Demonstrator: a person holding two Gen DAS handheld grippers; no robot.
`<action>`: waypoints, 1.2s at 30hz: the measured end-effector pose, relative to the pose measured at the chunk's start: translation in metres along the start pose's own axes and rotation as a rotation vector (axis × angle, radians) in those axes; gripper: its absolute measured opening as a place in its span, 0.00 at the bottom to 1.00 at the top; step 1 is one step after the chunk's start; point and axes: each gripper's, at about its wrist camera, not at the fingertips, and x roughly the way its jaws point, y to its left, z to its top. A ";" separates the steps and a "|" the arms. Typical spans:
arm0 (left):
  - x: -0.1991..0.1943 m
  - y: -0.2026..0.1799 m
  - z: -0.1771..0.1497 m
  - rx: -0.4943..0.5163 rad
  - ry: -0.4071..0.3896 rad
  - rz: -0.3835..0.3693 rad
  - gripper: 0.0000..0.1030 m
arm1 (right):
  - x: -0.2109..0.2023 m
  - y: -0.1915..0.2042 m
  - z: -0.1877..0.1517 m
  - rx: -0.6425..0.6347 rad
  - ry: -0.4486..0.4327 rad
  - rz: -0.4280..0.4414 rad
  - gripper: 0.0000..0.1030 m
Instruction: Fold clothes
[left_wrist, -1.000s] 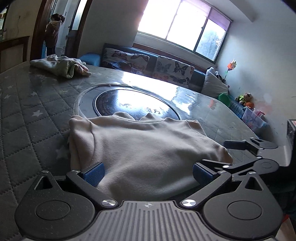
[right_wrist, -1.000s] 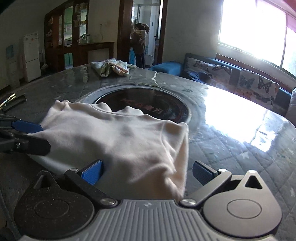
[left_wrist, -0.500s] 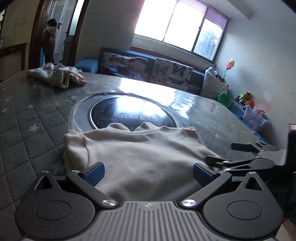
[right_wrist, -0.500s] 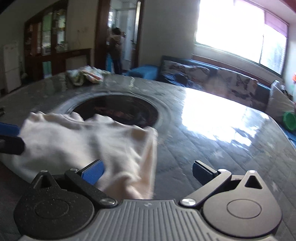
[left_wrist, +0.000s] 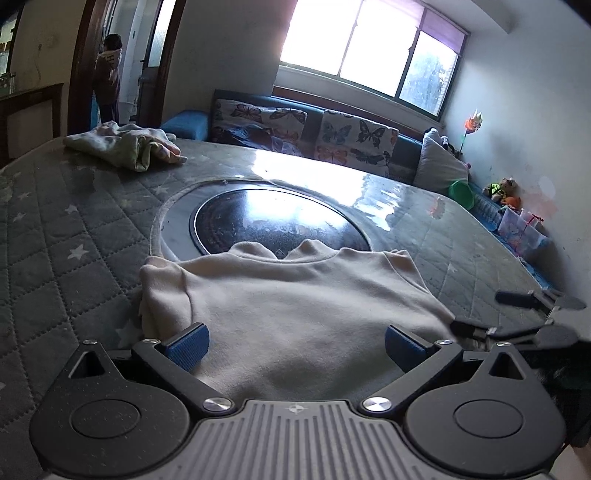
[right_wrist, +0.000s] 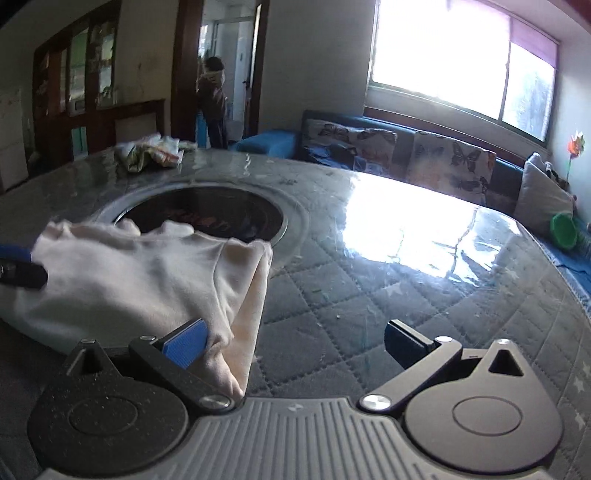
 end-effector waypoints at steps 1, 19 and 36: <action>0.000 0.000 0.000 -0.002 -0.002 0.004 1.00 | 0.003 -0.001 -0.003 -0.004 0.008 -0.003 1.00; -0.002 0.002 0.014 -0.008 -0.058 -0.029 1.00 | -0.009 -0.009 0.004 -0.016 -0.005 0.031 1.00; 0.019 0.034 0.027 -0.100 -0.040 -0.009 1.00 | -0.003 -0.009 0.038 -0.051 -0.050 0.035 1.00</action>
